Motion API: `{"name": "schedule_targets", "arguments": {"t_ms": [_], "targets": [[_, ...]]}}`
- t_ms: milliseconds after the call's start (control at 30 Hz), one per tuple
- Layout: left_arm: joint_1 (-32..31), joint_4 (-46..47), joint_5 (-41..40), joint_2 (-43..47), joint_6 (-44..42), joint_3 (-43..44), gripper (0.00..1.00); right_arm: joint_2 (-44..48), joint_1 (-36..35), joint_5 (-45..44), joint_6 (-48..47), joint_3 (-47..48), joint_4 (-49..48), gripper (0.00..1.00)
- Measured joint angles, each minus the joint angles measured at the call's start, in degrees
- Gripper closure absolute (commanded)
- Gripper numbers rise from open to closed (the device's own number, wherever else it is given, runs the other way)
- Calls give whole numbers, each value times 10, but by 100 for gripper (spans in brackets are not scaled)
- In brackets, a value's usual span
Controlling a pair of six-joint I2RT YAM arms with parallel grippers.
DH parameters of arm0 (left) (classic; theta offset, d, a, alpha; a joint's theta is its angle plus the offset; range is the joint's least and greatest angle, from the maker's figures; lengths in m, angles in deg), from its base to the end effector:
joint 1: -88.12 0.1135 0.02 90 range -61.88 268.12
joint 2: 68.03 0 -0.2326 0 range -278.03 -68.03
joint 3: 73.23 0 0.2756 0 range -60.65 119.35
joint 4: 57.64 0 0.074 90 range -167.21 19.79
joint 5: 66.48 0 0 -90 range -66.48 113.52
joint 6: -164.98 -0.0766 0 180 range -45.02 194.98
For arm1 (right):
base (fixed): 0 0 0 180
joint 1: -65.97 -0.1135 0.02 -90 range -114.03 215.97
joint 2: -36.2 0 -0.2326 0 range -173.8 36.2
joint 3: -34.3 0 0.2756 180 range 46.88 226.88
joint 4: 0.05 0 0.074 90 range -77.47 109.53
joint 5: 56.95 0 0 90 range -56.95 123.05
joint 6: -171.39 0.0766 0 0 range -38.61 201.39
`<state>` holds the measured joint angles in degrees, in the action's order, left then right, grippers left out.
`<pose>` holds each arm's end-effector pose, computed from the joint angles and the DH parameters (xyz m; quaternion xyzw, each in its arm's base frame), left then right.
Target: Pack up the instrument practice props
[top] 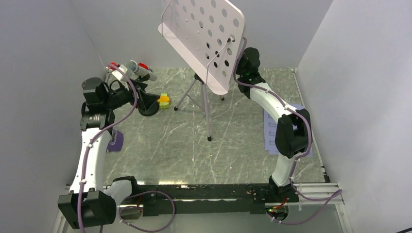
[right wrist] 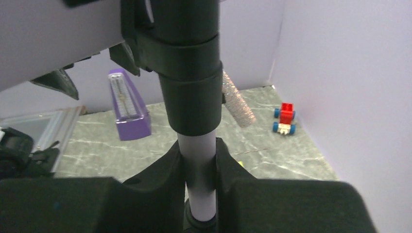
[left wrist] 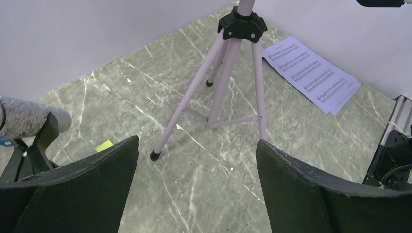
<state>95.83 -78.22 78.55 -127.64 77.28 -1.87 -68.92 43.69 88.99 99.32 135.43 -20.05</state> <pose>0.2945 -0.0235 0.3522 0.2406 0.6972 -0.3232 0.5929 0.4090 0.2361 0.3511 -0.3945 0.5169 0.5075 0.5654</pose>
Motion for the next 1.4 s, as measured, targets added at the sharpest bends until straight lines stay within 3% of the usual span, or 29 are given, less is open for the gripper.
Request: {"name": "schedule_targets", "arguments": {"t_ms": [67,633,933,1300,1367,1400], "targets": [[-14,-7,-6,-12,-15,11,6,-3,0,-1,-25,2,-7,100],[-225,-72,-157,-244,-278,124,11,16,1,16,-36,-18,1,100],[-267,-24,-221,-339,-314,151,22,49,2,18,-63,-40,44,100],[-307,-1,-225,-379,-318,164,67,49,6,22,-64,-30,63,100],[-308,-19,-219,-376,-322,170,80,49,10,36,-64,-14,93,100],[-308,-36,-213,-371,-324,175,91,48,11,42,-66,-4,111,100]]}}
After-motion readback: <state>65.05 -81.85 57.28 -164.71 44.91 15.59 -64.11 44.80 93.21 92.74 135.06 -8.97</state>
